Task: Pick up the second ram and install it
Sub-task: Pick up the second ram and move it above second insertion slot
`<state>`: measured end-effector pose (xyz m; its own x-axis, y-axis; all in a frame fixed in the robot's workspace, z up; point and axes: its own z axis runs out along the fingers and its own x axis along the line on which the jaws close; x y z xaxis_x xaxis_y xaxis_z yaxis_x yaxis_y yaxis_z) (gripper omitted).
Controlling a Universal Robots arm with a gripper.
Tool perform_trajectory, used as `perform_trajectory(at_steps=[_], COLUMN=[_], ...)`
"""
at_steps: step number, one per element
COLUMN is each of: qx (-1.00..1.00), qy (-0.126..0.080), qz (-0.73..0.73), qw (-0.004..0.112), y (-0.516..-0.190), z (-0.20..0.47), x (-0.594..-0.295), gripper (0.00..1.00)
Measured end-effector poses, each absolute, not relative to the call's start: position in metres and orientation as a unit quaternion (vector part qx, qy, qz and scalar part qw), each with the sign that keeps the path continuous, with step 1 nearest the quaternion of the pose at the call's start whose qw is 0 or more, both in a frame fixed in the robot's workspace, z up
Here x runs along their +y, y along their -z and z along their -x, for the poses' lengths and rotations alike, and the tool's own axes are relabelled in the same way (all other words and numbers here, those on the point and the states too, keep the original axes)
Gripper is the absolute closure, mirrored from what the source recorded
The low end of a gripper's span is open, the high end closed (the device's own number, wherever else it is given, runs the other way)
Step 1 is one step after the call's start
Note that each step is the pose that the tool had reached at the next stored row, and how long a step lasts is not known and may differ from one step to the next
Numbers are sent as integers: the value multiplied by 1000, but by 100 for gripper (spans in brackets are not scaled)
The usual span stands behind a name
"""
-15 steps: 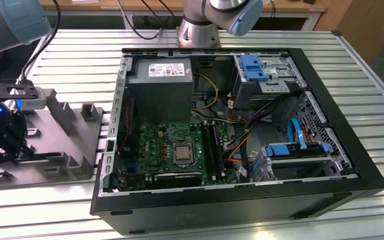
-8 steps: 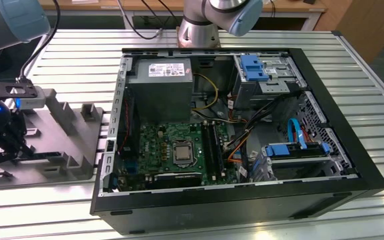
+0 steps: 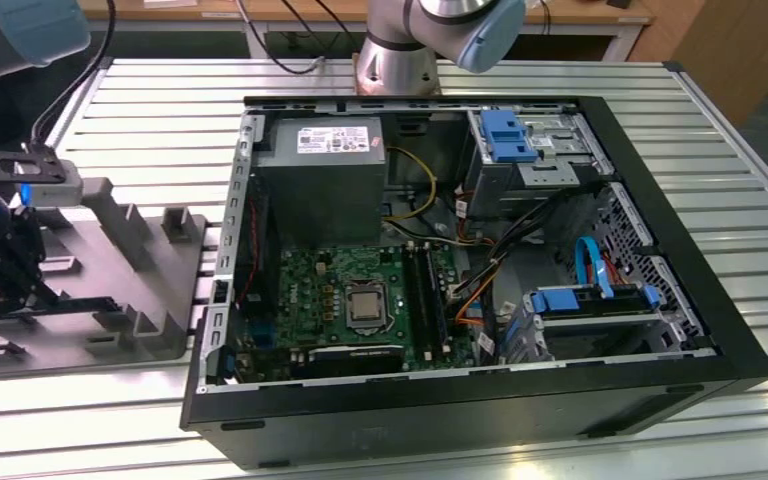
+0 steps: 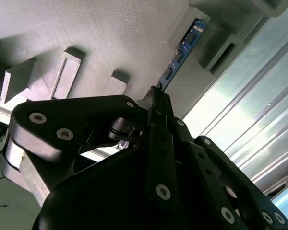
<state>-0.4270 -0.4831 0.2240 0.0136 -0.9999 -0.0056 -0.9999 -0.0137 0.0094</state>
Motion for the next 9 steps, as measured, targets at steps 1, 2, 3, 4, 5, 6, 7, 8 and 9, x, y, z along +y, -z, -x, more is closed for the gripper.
perform_trajectory(at_steps=[1, 2, 3, 4, 5, 6, 7, 8, 9], qx=[-702, -702, -702, -702, -702, -702, -702, -702, -702], qy=[5, 5, 5, 5, 5, 5, 5, 5, 5], qz=[-712, -712, -712, -712, -712, -712, -712, -712, -712], qw=[1, 1, 1, 1, 1, 1, 1, 1, 1], y=[-226, -228, -230, -232, -234, -236, -237, -239, -240], z=[427, 427, 427, 427, 427, 427, 427, 427, 427], x=[-483, -483, -483, -483, -483, -483, -483, -483, -483], gripper=[89, 89, 89, 89, 89, 89, 89, 89, 89])
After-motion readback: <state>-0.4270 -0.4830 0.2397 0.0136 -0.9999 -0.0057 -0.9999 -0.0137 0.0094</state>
